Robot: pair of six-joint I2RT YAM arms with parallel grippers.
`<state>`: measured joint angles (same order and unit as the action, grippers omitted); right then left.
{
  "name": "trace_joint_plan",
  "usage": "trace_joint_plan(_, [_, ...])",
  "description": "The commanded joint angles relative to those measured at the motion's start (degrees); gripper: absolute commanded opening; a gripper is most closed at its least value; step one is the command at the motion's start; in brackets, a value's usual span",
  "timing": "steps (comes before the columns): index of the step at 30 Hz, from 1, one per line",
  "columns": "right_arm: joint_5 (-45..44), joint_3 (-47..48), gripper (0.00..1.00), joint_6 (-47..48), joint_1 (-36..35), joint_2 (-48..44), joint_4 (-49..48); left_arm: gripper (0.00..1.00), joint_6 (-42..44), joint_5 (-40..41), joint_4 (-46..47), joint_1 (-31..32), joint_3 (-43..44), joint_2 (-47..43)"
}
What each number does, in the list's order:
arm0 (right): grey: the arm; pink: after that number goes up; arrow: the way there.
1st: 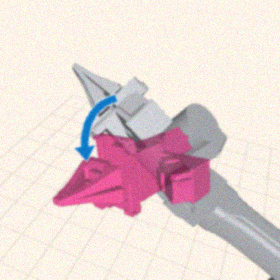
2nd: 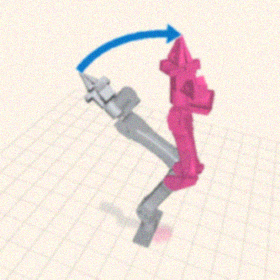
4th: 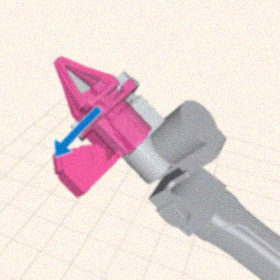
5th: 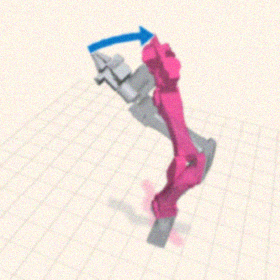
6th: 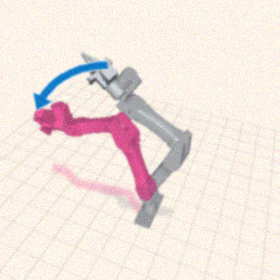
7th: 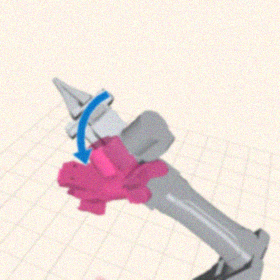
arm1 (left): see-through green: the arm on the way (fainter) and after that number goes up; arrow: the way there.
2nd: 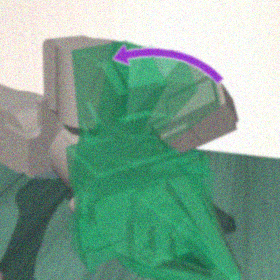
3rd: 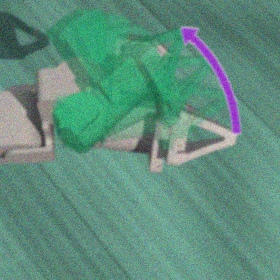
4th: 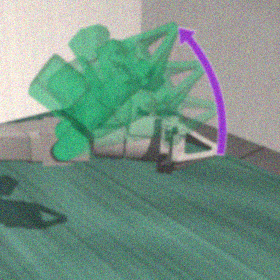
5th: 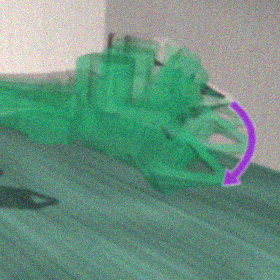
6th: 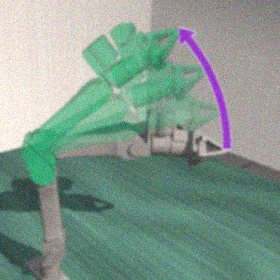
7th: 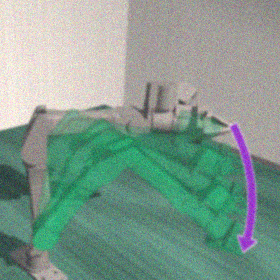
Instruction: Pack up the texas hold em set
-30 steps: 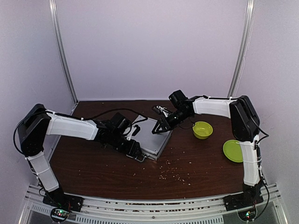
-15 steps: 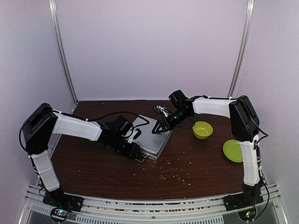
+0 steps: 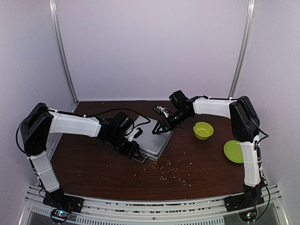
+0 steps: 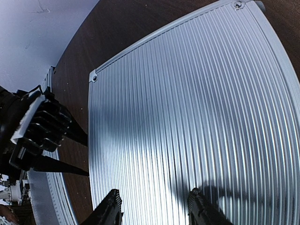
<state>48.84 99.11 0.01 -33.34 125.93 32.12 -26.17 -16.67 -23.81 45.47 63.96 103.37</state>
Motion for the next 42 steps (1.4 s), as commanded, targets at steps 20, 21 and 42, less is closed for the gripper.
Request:
trace_joint_plan(20, [-3.2,-0.3,0.49,0.0,0.2,3.6,3.9,0.17,2.1,6.3,0.0,0.7,-1.5,-8.7])
trace_joint_plan(21, [-3.3,-0.3,0.49,0.1,0.2,3.7,3.9,0.04,2.2,6.9,0.1,0.8,-1.9,-8.2])
trace_joint_plan(42, [-3.6,-0.2,0.49,0.2,0.2,4.3,4.4,0.0,1.8,9.2,4.3,1.4,-1.8,-0.7])
